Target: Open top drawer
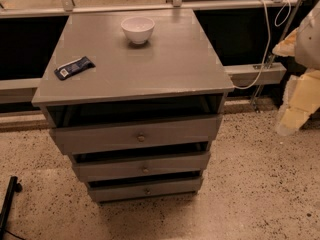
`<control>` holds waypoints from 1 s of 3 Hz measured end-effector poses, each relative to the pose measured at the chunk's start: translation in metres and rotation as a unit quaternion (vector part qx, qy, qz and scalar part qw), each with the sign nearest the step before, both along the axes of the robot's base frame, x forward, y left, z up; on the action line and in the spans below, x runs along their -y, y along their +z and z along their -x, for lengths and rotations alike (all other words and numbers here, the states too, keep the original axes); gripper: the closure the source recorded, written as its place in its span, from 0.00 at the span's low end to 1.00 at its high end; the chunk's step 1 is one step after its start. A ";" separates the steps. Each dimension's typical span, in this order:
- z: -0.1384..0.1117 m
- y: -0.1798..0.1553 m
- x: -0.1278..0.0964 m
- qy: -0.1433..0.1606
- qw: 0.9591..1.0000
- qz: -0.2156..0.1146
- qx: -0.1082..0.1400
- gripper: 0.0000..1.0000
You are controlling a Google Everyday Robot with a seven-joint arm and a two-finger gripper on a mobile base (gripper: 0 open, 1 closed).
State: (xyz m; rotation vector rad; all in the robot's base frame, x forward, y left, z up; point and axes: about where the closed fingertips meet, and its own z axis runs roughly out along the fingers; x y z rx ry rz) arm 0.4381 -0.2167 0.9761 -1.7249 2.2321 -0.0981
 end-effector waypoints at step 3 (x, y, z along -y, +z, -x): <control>0.008 -0.078 -0.045 0.059 0.995 -0.081 -0.001 0.00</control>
Offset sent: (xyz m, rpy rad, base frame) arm 0.0248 0.0910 -0.1355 0.2900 -0.0902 0.1673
